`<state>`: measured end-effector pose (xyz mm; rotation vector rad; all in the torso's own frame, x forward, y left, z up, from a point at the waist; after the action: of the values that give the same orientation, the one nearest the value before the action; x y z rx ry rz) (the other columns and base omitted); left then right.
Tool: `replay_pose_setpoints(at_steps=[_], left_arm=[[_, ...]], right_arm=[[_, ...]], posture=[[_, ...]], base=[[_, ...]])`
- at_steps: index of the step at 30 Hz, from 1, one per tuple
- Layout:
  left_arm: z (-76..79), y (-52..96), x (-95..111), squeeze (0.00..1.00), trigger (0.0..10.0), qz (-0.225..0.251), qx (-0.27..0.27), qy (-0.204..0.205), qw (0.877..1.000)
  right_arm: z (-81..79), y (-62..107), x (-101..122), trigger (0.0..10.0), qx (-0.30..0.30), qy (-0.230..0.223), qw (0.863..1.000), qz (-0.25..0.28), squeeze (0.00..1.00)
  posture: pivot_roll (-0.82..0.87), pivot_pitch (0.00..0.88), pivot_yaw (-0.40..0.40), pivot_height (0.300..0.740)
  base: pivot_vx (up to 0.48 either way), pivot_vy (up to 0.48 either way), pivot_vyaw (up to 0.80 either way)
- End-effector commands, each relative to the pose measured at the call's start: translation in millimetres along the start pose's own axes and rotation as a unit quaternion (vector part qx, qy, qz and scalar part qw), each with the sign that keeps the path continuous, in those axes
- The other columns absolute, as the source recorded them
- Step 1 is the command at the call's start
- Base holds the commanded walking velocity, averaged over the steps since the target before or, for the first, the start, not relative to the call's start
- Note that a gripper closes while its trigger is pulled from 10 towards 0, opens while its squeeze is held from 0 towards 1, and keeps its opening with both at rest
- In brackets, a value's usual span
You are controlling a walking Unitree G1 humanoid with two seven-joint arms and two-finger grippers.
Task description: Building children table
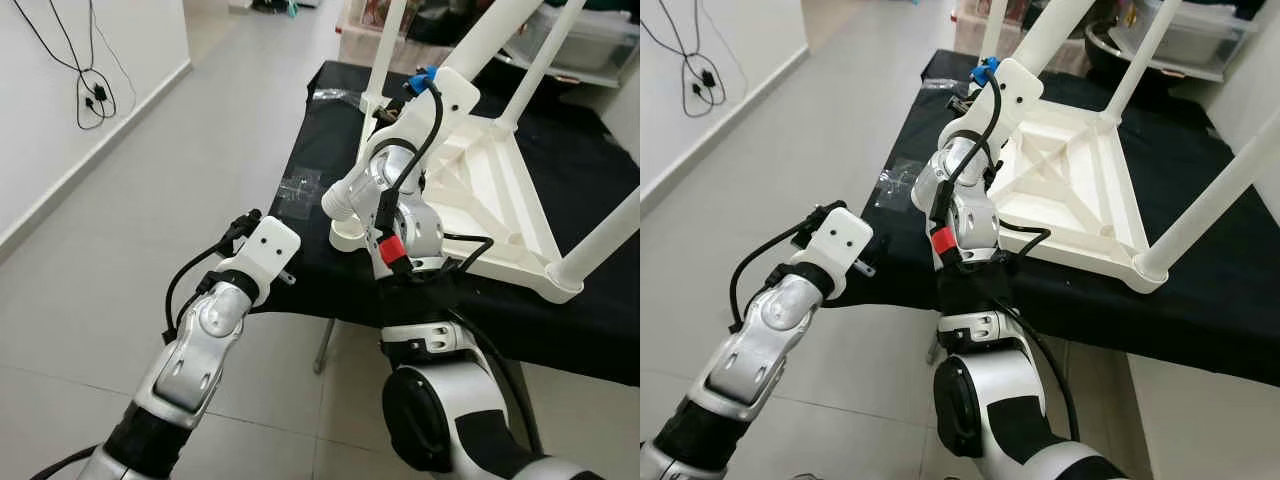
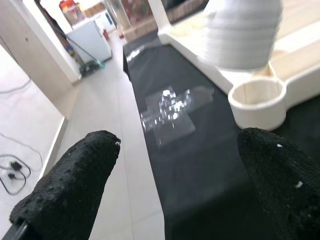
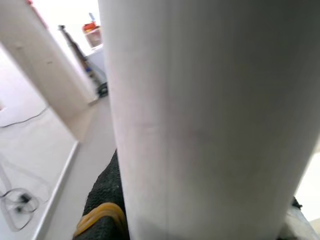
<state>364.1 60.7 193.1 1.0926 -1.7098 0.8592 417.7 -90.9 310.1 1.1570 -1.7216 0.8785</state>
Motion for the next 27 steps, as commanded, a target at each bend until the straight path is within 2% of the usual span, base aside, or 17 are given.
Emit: replay_pose_setpoints(at_steps=[1, 8, 16, 27], left_arm=[[10.1, -4.1, -0.7, 0.00, 10.0, 0.005, -0.015, -0.008, 1.000], [13.8, -14.2, 1.4, 0.00, 10.0, 0.010, -0.024, -0.006, 1.000], [13.8, -19.8, 1.8, 0.00, 10.0, 0.016, -0.021, -0.002, 1.000], [21.5, -29.5, -0.8, 0.00, 10.0, 0.019, -0.037, 0.020, 0.999]], right_arm=[[-9.7, 9.4, -8.9, 10.0, 0.024, -0.006, 1.000, -0.016, 0.00], [-9.3, 15.2, -24.5, 10.0, 0.043, -0.001, 0.998, -0.039, 0.00], [-9.1, 21.4, -31.0, 10.0, 0.058, -0.004, 0.997, -0.059, 0.00], [-20.9, 37.1, -41.4, 10.0, 0.115, -0.029, 0.988, -0.099, 0.00]], posture=[[0.10, 0.008, -0.113, 0.740], [0.09, 0.019, -0.117, 0.740], [0.09, 0.028, -0.118, 0.740], [0.08, 0.054, -0.116, 0.740]], base=[[0.000, 0.000, 0.00], [0.000, 0.000, 0.00], [0.000, 0.000, 0.00], [0.000, 0.000, 0.00]])
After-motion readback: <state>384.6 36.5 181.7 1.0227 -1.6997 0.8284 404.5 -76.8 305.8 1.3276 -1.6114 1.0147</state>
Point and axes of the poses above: a point about 5 cm out from each wrist's last joint towards the gripper, its own y axis pointing back from the gripper into the wrist, its own x axis along the axis of the wrist's last joint, z = x × y, the point moved 5 cm from there along -y, pointing out of the wrist towards the gripper, and after that the axes turned 7 degrees about y, right-handed, at the moved point
